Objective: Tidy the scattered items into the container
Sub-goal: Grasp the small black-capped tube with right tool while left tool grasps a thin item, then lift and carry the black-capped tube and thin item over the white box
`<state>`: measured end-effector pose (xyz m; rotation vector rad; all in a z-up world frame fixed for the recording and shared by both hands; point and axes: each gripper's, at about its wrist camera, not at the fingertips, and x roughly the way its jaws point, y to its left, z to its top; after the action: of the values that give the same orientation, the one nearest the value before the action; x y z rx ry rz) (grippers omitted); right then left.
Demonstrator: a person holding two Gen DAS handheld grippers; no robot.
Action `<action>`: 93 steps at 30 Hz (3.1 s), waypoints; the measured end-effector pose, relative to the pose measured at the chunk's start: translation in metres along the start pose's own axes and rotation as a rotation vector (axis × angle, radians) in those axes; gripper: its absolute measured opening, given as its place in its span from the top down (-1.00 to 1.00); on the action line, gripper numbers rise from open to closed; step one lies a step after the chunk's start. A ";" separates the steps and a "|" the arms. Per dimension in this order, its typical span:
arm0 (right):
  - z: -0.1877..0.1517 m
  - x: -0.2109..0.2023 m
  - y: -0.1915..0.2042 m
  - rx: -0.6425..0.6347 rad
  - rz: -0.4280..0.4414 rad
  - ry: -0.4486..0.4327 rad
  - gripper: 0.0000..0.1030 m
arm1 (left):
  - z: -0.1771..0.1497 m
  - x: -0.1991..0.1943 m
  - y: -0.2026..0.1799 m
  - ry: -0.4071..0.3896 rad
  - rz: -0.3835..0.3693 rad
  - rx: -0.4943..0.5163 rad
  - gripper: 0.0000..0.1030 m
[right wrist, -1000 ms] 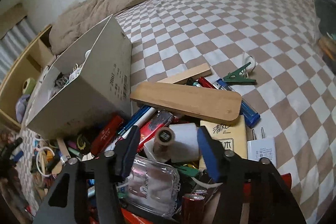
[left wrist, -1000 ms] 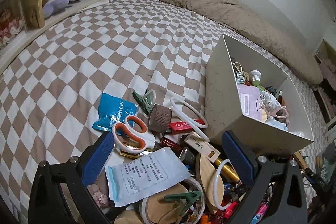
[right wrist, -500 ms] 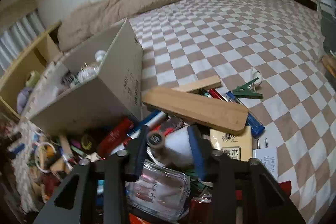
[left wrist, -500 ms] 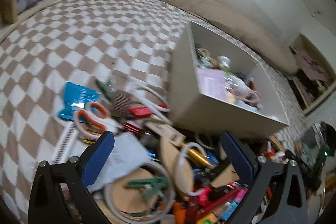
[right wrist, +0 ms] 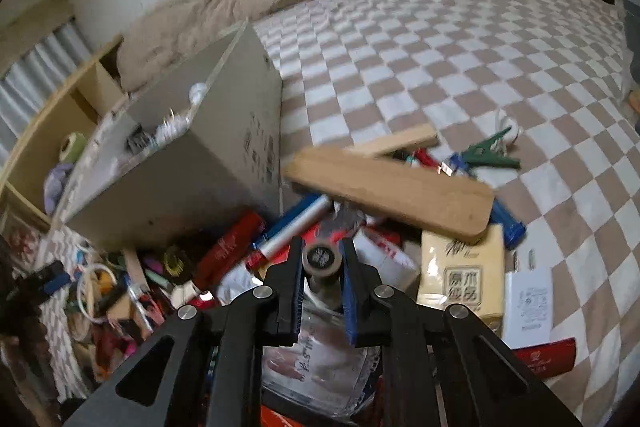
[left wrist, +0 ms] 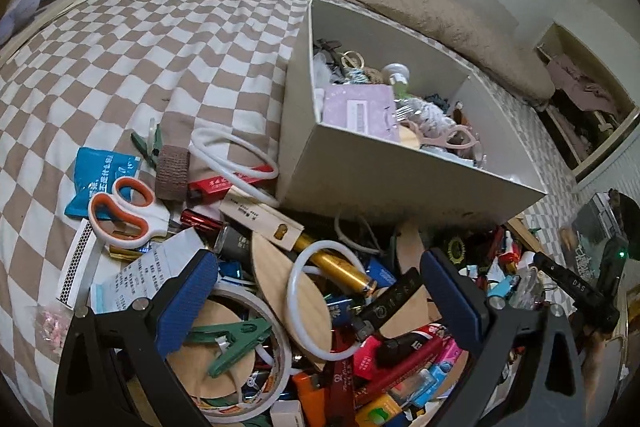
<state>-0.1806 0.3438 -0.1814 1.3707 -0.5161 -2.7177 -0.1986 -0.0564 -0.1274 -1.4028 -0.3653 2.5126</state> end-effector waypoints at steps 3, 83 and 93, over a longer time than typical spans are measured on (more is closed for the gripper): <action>0.000 -0.001 0.002 -0.007 -0.009 -0.005 0.67 | 0.000 0.004 0.003 0.012 0.018 -0.007 -0.63; 0.002 -0.045 0.080 -0.084 0.378 -0.123 0.67 | 0.072 -0.054 -0.070 -0.303 -0.041 0.171 0.89; 0.011 -0.055 0.091 -0.089 0.397 -0.136 0.67 | 0.083 0.005 -0.066 -0.239 0.174 0.236 0.89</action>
<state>-0.1647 0.2717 -0.1038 0.9475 -0.5945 -2.4821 -0.2666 -0.0006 -0.0677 -1.0923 0.0162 2.7631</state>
